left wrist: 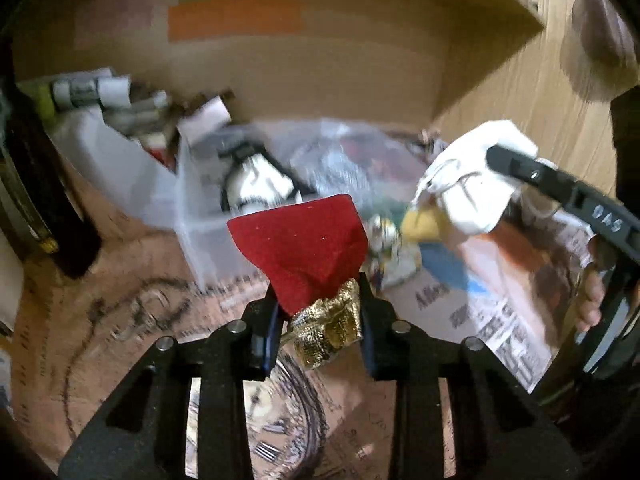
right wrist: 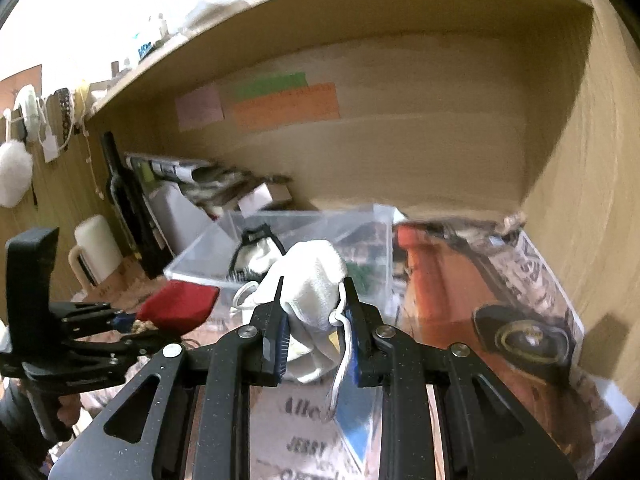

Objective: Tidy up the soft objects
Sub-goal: 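Carry the red pouch and white bag into the box and open both tools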

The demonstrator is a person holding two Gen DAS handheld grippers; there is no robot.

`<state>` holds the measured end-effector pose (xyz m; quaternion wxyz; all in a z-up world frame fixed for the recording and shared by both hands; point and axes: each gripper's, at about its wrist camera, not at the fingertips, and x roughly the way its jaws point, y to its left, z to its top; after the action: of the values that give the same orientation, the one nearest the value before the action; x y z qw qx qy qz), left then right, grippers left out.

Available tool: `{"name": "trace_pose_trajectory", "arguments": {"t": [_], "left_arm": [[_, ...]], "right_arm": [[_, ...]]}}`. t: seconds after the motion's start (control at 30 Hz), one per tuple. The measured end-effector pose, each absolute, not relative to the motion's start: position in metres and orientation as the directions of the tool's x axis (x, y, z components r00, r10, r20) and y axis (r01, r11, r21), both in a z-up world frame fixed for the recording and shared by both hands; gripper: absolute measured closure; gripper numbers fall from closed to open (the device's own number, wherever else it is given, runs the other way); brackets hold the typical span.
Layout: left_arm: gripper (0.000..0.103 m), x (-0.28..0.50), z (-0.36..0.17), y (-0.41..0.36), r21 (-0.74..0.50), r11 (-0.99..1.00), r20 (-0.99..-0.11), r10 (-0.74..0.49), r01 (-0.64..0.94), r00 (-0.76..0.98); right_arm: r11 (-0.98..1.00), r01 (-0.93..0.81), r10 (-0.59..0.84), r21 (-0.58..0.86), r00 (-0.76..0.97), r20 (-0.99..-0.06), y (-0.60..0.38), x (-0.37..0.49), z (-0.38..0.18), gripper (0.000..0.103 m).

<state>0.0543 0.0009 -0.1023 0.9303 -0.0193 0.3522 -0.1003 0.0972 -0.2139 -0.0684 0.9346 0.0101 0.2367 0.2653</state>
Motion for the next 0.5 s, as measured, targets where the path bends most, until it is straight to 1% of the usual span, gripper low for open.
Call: {"name": "trace_pose_trajectory", "arguments": {"t": [0.13, 0.27, 0.37, 0.5], "left_arm": [[0.07, 0.066, -0.078, 0.011, -0.098, 0.984, -0.596, -0.177, 0.147, 0.783], [0.07, 0.079, -0.064, 0.019, -0.085, 0.99, -0.562, -0.14, 0.111, 0.815], [0.07, 0.093, -0.062, 0.027, -0.087, 0.992, -0.568, -0.12, 0.086, 0.814], [0.07, 0.119, -0.065, 0.036, -0.091, 0.994, -0.589, -0.103, 0.062, 0.801]], "right_arm": [[0.853, -0.504, 0.511, 0.134, 0.757, -0.407, -0.204, 0.108, -0.057, 0.082], [0.85, -0.514, 0.515, 0.118, 0.762, -0.393, -0.188, 0.123, -0.049, 0.082], [0.849, -0.517, 0.514, 0.11, 0.761, -0.396, -0.178, 0.135, -0.049, 0.082], [0.843, -0.528, 0.518, 0.104, 0.744, -0.423, -0.161, 0.153, -0.052, 0.082]]}}
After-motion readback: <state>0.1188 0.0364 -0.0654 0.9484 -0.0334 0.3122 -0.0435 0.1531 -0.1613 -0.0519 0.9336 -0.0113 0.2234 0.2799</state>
